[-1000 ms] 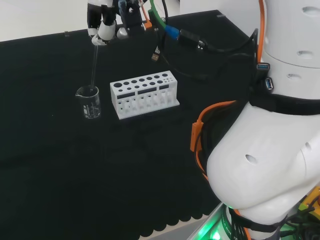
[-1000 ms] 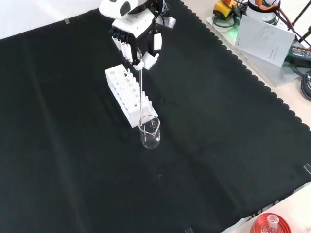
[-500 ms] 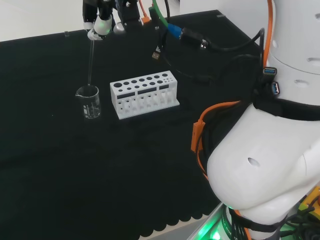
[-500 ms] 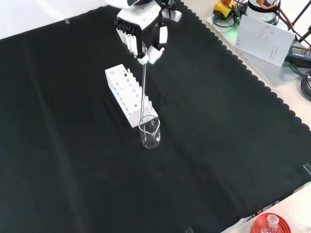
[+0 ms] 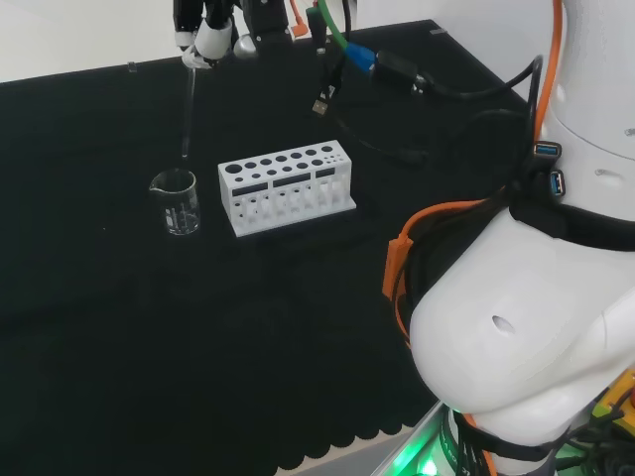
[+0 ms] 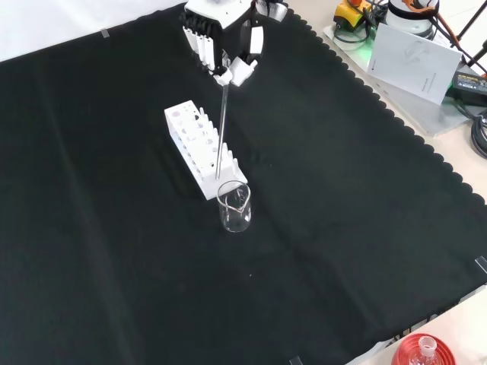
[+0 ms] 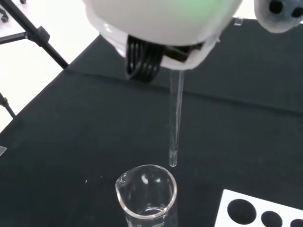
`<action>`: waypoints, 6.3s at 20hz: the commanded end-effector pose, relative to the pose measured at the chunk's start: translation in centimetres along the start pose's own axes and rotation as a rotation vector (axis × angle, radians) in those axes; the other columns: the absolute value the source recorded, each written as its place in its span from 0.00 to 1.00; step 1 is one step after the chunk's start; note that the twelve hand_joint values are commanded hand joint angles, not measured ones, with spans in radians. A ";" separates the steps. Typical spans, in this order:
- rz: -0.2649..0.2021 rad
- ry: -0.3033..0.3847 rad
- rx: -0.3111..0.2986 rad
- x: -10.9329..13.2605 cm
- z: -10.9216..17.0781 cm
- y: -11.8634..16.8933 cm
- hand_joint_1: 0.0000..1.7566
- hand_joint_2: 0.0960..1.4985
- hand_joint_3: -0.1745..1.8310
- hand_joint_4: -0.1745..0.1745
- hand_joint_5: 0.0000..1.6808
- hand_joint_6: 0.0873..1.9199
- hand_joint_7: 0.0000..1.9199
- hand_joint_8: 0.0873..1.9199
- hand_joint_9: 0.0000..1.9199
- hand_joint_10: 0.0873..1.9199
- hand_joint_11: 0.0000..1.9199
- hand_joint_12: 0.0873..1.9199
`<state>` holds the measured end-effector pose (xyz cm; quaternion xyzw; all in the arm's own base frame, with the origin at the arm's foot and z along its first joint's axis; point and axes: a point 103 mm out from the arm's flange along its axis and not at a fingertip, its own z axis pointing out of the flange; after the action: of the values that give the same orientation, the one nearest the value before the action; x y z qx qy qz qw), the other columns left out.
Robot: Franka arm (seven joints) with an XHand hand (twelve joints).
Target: Put the glass rod back on the white test tube rack.
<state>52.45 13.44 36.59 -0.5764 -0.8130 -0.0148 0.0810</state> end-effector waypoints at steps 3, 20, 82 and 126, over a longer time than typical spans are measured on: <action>0.079 -0.005 -0.023 -3.4 -0.9 -2.0 0.76 0.32 0.49 0.00 0.79 0.27 0.73 0.25 0.93 0.12 0.86 0.22; 0.170 0.023 -0.041 -9.7 -1.7 -3.2 0.76 0.32 0.49 0.00 0.80 0.27 0.73 0.25 0.93 0.12 0.86 0.22; 0.162 0.014 0.052 -8.9 3.3 -2.3 0.76 0.32 0.49 0.00 0.79 0.28 0.73 0.25 0.92 0.12 0.85 0.22; 0.093 -0.022 0.199 -6.7 9.8 -0.2 0.76 0.32 0.49 0.00 0.79 0.28 0.73 0.25 0.92 0.12 0.85 0.22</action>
<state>53.21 8.09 26.17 -0.6039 -0.7831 0.0753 0.1280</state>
